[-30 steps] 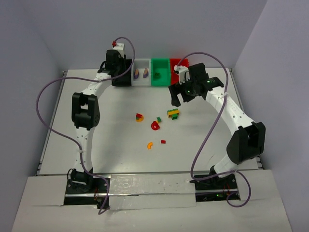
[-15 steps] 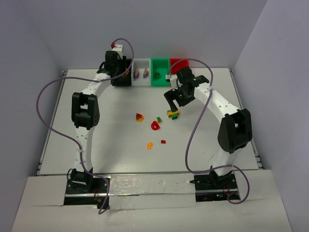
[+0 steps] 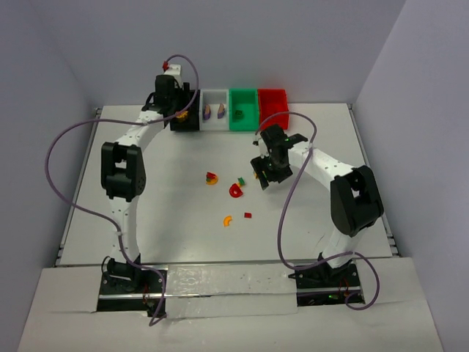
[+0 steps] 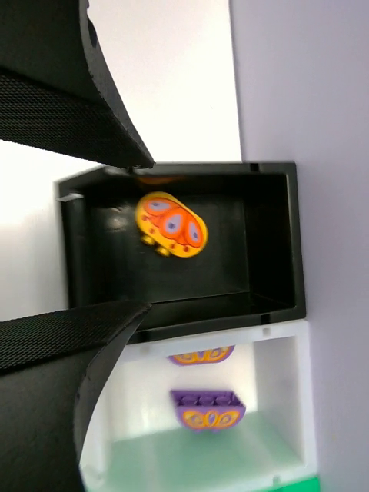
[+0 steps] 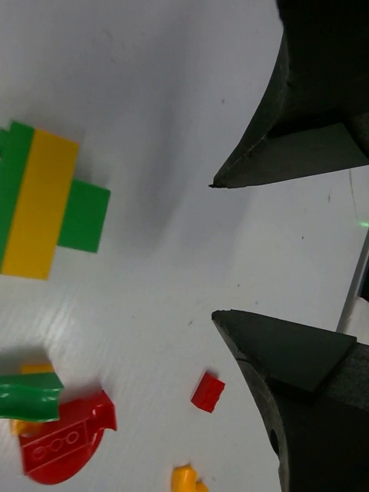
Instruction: Sort the legos into containers by color
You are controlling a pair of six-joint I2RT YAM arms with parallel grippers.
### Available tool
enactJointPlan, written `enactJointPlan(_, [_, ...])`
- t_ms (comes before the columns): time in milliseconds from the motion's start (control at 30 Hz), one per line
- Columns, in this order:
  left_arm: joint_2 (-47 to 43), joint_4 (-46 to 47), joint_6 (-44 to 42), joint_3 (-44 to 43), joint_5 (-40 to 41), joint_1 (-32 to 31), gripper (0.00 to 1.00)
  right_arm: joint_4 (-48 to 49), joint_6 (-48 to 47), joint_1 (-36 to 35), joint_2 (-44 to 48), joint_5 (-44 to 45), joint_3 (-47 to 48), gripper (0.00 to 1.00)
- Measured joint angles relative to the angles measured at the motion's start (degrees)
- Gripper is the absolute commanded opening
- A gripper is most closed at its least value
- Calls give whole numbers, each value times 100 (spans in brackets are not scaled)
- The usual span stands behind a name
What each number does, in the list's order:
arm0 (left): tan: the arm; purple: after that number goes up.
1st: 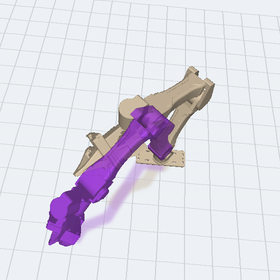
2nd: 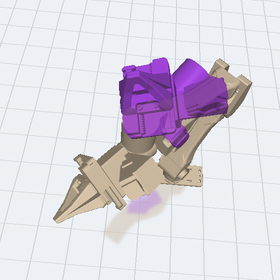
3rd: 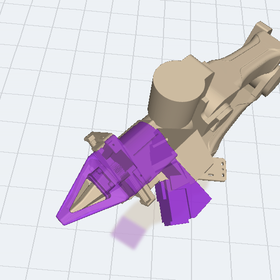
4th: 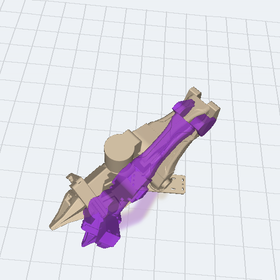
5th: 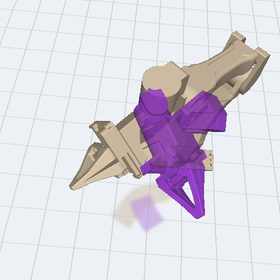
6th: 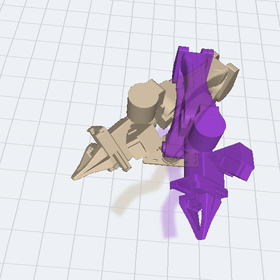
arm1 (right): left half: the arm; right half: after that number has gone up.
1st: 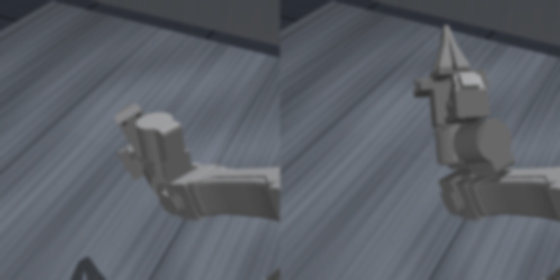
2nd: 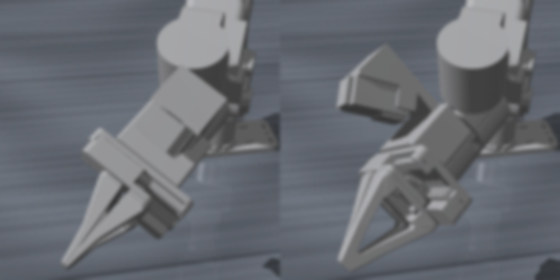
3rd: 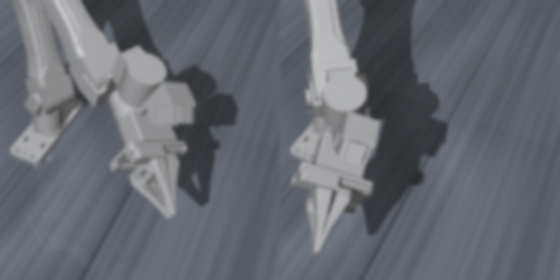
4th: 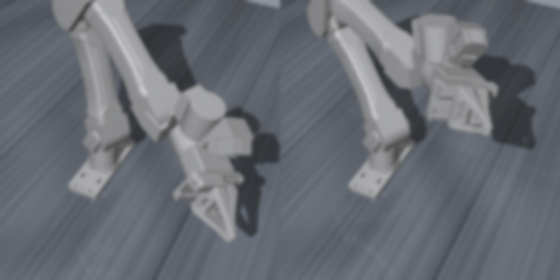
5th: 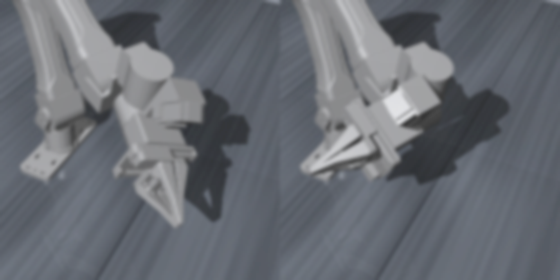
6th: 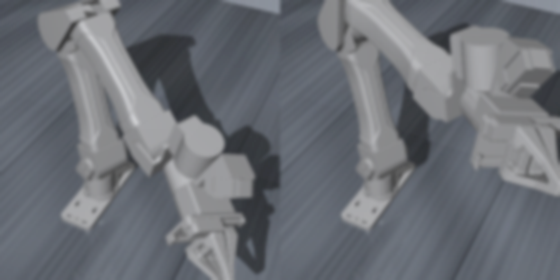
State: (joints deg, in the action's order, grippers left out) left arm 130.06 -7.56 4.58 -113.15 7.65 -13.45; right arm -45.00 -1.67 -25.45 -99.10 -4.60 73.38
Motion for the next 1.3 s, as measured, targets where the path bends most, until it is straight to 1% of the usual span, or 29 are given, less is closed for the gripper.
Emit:
enactJointPlan(33, [-234,-22,42,179,21,0,75,35,61,-98,6,51,-97,65])
enactJointPlan(133, [-968,24,194,625,80,0,74,161,214,-324,6,218,-231,63])
enactJointPlan(267, [-1965,228,475,1317,136,4,74,586,419,-338,6,492,-260,58])
enactJointPlan(367, [-2566,289,695,1832,114,35,75,938,559,-331,6,686,-314,58])
enactJointPlan(467, [-2944,322,882,2223,68,88,75,1157,658,-329,-3,852,-332,60])
enactJointPlan(700, [-3225,295,1156,2581,-57,196,75,1558,808,-323,-229,1059,-334,61])
enactJointPlan(1033, [-3465,283,1289,2833,-170,234,75,1736,891,-296,-581,1138,-338,60])
enactJointPlan(1233, [-3475,288,1307,2969,-208,238,75,1909,913,-225,-692,1260,-348,58])
enactJointPlan(1300, [-3475,287,1307,3000,-219,242,75,1946,917,-201,-736,1287,-355,56])
